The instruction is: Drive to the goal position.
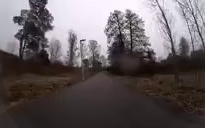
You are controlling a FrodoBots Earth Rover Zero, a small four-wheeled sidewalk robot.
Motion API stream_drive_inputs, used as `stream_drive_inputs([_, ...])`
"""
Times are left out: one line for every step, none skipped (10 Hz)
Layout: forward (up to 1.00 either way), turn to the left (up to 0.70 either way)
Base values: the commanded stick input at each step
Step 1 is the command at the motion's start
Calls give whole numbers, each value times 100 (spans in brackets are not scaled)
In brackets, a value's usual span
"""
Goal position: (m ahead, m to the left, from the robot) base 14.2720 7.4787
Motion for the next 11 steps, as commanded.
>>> stream_drive_inputs([70,0])
stream_drive_inputs([70,0])
stream_drive_inputs([70,0])
stream_drive_inputs([70,0])
stream_drive_inputs([70,0])
stream_drive_inputs([70,0])
stream_drive_inputs([70,0])
stream_drive_inputs([70,0])
stream_drive_inputs([70,0])
stream_drive_inputs([70,0])
stream_drive_inputs([70,0])
